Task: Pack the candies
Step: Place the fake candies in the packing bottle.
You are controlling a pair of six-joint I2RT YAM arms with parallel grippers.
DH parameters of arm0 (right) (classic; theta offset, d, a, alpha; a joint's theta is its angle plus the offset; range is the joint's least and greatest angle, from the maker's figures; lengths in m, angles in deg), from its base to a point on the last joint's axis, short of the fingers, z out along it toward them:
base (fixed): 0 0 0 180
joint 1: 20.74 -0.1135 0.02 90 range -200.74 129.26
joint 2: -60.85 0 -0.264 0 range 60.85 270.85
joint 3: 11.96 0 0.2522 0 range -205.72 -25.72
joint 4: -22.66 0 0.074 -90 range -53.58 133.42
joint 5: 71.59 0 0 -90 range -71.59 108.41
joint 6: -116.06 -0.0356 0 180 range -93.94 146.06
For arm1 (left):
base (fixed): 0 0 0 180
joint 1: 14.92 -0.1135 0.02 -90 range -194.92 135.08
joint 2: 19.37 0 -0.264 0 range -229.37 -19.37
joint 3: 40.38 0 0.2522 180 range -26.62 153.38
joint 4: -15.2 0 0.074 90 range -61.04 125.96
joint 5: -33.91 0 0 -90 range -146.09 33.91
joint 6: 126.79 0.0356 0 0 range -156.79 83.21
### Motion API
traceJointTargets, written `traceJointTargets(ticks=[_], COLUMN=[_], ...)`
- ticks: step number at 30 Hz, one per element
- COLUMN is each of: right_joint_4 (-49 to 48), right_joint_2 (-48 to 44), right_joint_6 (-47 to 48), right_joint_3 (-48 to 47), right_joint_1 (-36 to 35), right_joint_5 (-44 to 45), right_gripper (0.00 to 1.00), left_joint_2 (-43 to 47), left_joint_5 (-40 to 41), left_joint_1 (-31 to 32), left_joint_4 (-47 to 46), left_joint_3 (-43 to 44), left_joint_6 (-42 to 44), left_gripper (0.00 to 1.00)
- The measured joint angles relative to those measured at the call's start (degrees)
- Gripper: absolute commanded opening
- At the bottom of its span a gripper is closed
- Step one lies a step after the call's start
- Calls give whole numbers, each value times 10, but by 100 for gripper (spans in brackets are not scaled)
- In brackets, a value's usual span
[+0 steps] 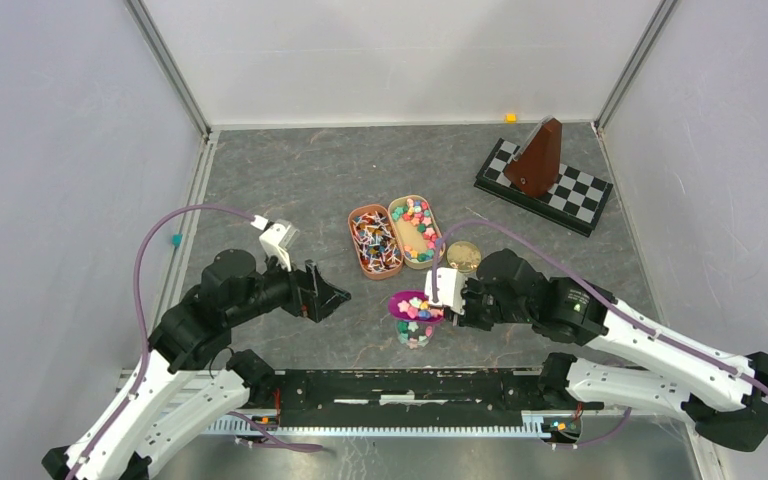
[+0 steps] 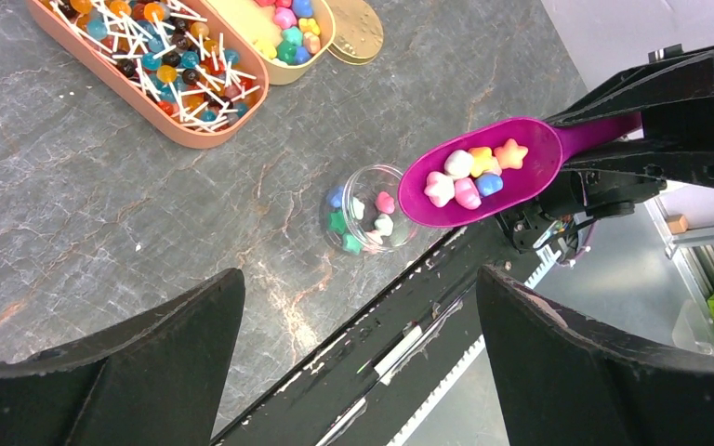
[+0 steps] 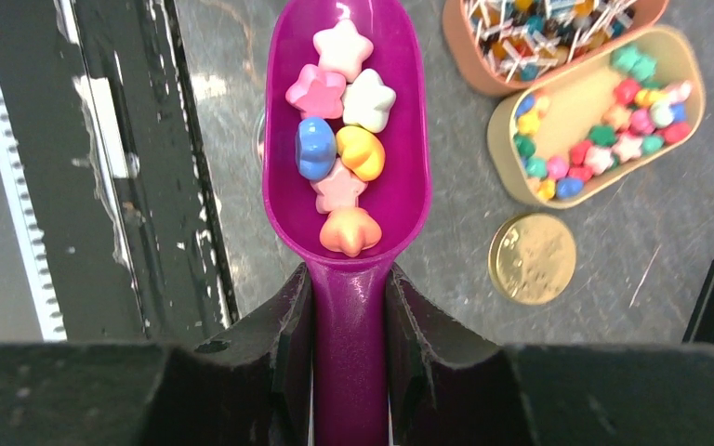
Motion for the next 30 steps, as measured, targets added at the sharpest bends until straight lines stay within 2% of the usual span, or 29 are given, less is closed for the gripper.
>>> traceJointTargets(ticks=[9,30], right_joint_4=[70,125], right_joint_2=[3,60], right_joint_6=[-33,-129], right_joint_3=[0,-50], right_joint_1=[0,0], right_joint_5=[22,40], right_gripper=[0,0], left_joint_2=[12,22], left_joint_5=[4,4], left_joint_1=[0,0], left_joint_4=[5,3], left_joint_3=[-1,-17], left_joint_6=[0,0], left_gripper=[100,100])
